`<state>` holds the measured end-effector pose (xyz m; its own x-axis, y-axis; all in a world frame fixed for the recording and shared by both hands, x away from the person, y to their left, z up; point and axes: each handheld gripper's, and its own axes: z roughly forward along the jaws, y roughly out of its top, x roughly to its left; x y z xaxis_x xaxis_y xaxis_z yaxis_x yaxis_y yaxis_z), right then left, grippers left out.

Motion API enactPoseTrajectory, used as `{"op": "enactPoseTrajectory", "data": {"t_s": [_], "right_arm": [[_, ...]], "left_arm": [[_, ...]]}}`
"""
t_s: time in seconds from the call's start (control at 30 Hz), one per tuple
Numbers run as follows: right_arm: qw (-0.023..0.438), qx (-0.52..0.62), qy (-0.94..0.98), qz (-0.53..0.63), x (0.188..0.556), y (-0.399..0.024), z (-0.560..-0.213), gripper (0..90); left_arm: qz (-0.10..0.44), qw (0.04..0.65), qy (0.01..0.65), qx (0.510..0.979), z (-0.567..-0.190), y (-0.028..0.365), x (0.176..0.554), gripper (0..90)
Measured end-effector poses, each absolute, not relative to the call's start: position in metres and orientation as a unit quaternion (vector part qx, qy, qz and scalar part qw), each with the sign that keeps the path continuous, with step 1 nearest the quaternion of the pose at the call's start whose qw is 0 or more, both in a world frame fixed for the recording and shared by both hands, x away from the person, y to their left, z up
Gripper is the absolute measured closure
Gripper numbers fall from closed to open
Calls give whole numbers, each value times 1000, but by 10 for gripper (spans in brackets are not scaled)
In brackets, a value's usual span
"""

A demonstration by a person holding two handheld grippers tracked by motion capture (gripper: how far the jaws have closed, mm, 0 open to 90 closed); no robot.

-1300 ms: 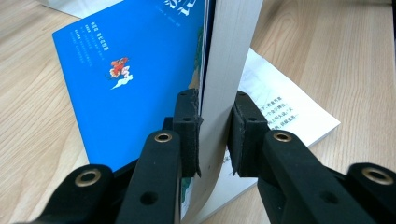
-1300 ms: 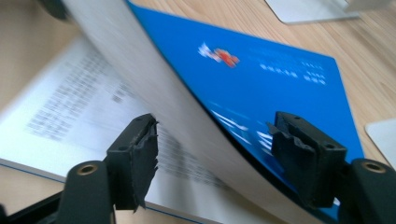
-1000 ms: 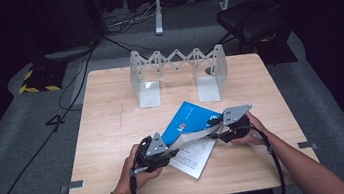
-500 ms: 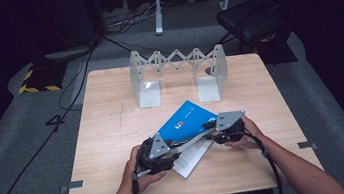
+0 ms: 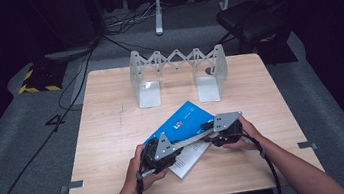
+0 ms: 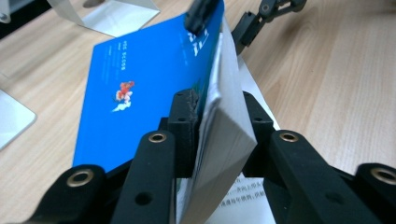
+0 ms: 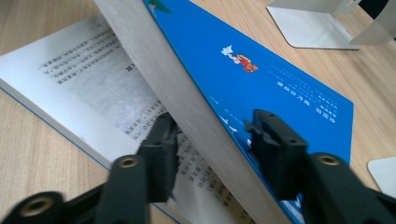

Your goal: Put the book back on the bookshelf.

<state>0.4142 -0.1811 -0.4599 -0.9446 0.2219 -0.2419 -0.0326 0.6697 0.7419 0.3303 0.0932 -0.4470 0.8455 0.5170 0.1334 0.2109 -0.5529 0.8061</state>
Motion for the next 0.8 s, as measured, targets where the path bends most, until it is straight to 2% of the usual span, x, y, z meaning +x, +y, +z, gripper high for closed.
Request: {"op": "enactPoseTrajectory", "data": {"t_s": [0.13,0.23,0.33,0.37,0.4,0.47,0.6,0.8], "right_arm": [[151,74,898,406,425,-192,-463,444],[183,82,900,386,435,-204,-466,439],[189,58,902,383,440,-209,-466,513],[189,58,902,383,440,-209,-466,513],[199,37,904,377,439,-207,-464,559],[201,30,905,373,438,-206,-463,579],[216,9,906,363,429,-197,-463,632],[228,11,906,357,423,-193,-460,642]], "left_arm": [[178,428,211,861,-446,99,332,729],[172,435,216,857,-445,106,333,730],[168,435,211,859,-445,112,336,729],[168,435,211,859,-445,112,336,728],[162,438,214,858,-444,116,337,724],[152,439,219,858,-444,120,340,718],[146,435,237,856,-443,127,339,648],[173,403,240,866,-439,111,327,505]]}}
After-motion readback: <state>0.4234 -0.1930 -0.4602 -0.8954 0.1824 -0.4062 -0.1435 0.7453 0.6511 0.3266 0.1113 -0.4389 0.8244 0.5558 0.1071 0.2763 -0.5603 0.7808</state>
